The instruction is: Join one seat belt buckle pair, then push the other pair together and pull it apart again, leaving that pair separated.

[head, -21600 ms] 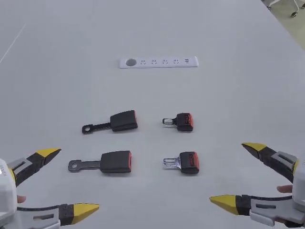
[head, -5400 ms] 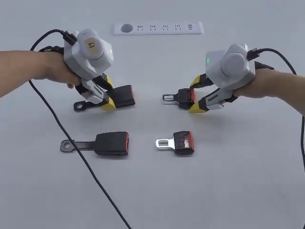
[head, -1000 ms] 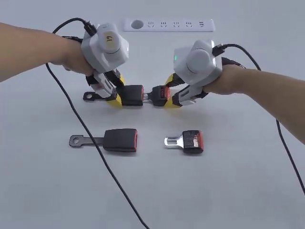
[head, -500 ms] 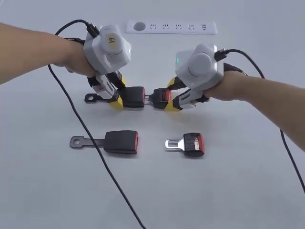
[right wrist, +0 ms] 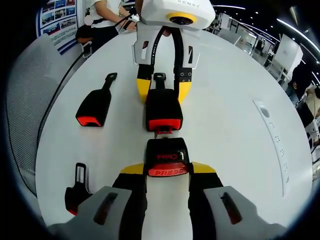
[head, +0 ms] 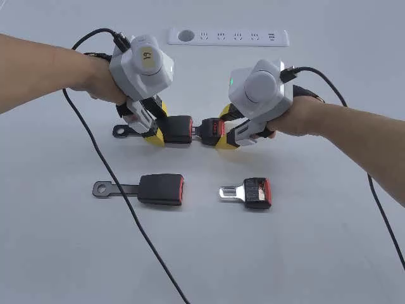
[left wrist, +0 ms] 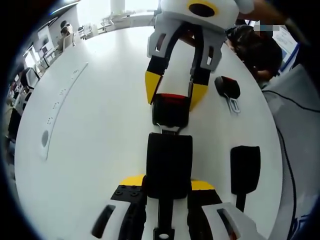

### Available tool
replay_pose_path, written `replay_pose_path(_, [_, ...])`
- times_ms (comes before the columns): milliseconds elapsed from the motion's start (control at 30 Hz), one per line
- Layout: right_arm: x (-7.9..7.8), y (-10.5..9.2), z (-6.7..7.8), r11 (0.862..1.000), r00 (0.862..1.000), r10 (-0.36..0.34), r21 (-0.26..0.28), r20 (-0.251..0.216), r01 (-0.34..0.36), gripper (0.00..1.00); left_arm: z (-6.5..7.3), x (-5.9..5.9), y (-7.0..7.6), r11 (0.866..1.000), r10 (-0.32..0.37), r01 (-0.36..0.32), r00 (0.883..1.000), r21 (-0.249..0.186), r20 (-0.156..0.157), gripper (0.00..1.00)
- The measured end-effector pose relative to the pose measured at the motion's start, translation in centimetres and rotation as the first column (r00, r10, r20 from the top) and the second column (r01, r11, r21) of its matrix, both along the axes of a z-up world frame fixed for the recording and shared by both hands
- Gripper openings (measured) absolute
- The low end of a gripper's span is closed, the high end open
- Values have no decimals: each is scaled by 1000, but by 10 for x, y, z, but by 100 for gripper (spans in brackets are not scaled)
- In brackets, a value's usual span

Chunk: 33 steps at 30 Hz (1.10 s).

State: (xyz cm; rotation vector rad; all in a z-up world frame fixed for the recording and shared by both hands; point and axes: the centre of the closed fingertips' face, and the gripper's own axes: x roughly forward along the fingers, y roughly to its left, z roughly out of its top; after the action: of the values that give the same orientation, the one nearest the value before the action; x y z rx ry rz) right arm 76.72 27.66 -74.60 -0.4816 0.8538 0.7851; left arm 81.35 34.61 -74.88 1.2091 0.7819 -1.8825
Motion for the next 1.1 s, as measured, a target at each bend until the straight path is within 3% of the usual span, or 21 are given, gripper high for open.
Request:
replay_pose_path(500, [1, 12, 3, 1000, 1000, -17, 8, -2, 17, 28, 1, -1, -2, 999, 18, -18, 1000, -35, -13, 30])
replay_pose_path(533, [4, 19, 10, 1000, 1000, -3, 19, 26, 2, 28, 1, -1, -5, 998, -16, 16, 1000, -61, -5, 30])
replay_pose_path(567, [-3, 17, 11, 1000, 1000, -2, -4, -3, 2, 28, 0, -1, -1, 999, 22, -23, 1000, -35, -8, 30])
replay_pose_path(733, [-10, 19, 20, 1000, 1000, -7, -8, -7, 7, 28, 4, -5, 0, 997, 38, -39, 999, -66, -14, 30])
replay_pose_path(900, [-17, 17, 25, 1000, 1000, -8, -11, -10, 8, 28, 6, -8, 1, 998, 31, -32, 999, -61, -10, 31])
replay_pose_path(1100, [-13, 9, 17, 1000, 1000, -6, -11, -10, 6, 29, 6, -8, 1, 999, 18, -19, 1000, -51, -3, 31])
